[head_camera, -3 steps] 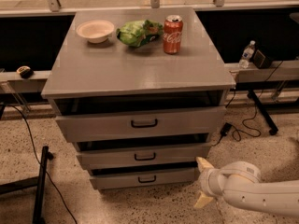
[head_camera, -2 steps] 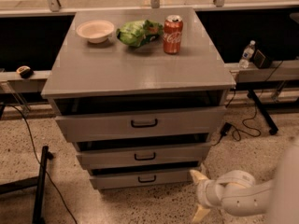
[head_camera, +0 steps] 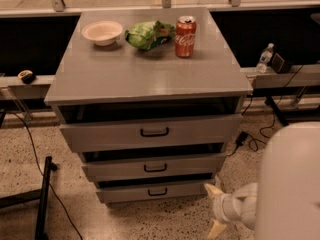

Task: Open bottom drawer

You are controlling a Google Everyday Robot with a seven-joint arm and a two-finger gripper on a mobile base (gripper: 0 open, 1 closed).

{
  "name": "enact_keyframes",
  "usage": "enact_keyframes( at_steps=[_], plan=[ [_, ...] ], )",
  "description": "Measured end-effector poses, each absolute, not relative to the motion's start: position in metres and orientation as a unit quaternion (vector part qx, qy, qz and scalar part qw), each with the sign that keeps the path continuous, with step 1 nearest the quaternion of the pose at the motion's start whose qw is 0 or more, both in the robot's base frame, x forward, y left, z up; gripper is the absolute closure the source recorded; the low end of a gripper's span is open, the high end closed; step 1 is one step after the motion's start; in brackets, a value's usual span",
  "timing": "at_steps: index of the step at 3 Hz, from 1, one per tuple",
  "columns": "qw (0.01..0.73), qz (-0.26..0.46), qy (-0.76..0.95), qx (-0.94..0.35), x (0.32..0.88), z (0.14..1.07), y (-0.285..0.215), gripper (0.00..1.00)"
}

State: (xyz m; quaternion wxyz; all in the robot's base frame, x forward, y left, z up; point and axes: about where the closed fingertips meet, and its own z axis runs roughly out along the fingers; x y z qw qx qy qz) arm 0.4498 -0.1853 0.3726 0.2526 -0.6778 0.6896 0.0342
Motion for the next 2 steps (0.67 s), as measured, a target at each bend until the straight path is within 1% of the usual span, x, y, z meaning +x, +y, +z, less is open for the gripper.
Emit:
enact_keyframes(
  at_steps=[1, 2],
  plan=[
    [0.281, 0.073, 0.686, -0.667, 0.458, 0.314, -0.227, 0.00],
    [0.323, 0.118, 0.661, -0.667, 0.456, 0.278, -0.241, 0.00]
  ],
)
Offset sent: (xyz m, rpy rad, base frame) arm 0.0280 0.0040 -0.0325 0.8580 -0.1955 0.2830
